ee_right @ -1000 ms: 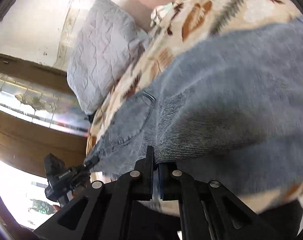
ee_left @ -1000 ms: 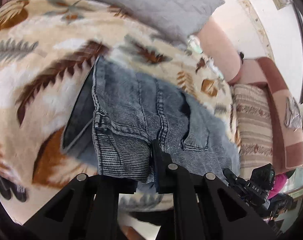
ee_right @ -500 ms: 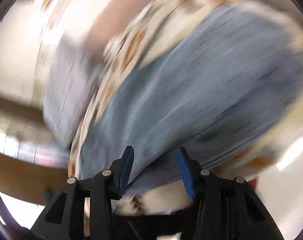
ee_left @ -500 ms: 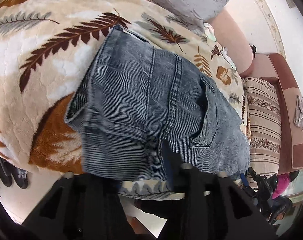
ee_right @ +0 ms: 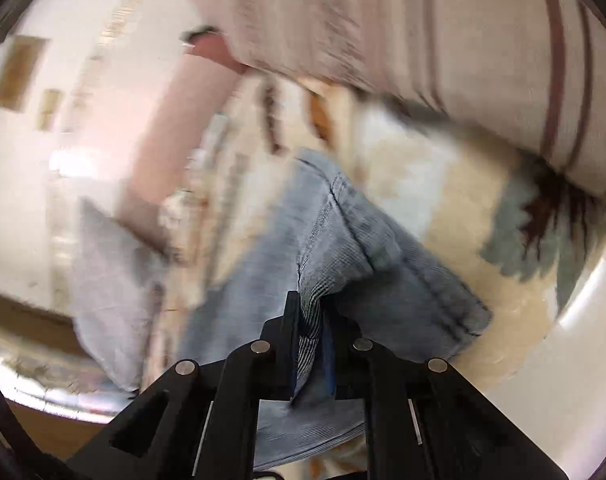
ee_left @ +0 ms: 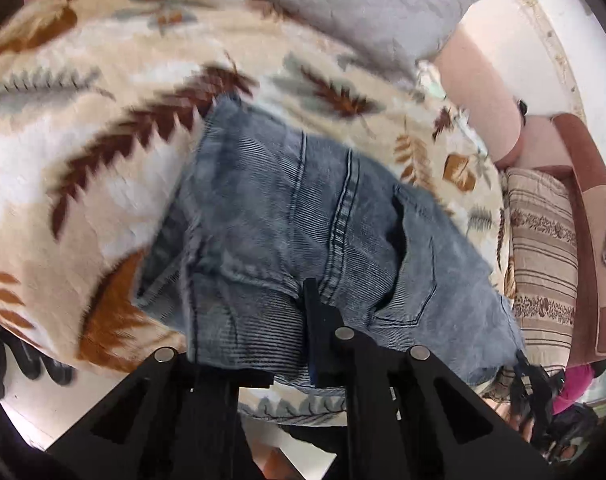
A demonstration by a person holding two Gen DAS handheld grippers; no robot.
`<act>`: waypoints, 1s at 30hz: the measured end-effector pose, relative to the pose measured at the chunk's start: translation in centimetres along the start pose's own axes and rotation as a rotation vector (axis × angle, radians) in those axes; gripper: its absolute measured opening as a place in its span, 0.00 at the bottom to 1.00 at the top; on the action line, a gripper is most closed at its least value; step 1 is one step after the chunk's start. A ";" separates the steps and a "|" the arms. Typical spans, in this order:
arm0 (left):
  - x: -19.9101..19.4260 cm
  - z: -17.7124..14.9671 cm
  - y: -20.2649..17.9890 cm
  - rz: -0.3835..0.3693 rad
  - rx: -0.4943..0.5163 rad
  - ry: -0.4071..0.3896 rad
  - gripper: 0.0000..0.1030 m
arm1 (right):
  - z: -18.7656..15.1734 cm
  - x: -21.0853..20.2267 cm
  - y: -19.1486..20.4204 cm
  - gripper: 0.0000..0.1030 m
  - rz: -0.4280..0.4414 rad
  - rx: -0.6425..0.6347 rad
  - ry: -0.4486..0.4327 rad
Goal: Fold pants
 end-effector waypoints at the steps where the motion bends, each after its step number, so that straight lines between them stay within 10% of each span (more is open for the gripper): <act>1: -0.5 0.1 0.2 -0.003 0.009 -0.013 0.08 | -0.6 -1.0 0.2 0.09 0.019 -0.014 0.003; 10: 2.2 -2.2 4.3 0.023 -0.075 0.072 0.10 | -6.0 0.2 -8.5 0.11 -0.083 0.140 0.111; 20: -4.1 -2.2 5.7 -0.042 0.082 0.019 0.19 | -1.7 -7.0 -5.0 0.26 -0.230 -0.082 -0.037; 24: -5.7 1.9 7.1 -0.039 0.029 -0.058 0.49 | 0.3 -4.8 0.7 0.35 -0.209 -0.263 -0.022; 30: -1.2 6.5 5.5 -0.082 0.002 0.031 0.57 | 6.0 1.4 1.6 0.51 -0.300 -0.319 -0.023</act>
Point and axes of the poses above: each gripper's, at about its wrist camera, not at the fingertips, and x roughly the way its jaws point, y to its left, z to its top, the point moved 10 cm from there along x, roughly the way its jaws point, and after that the axes turned 4 degrees about -x, right-handed, at the moved point
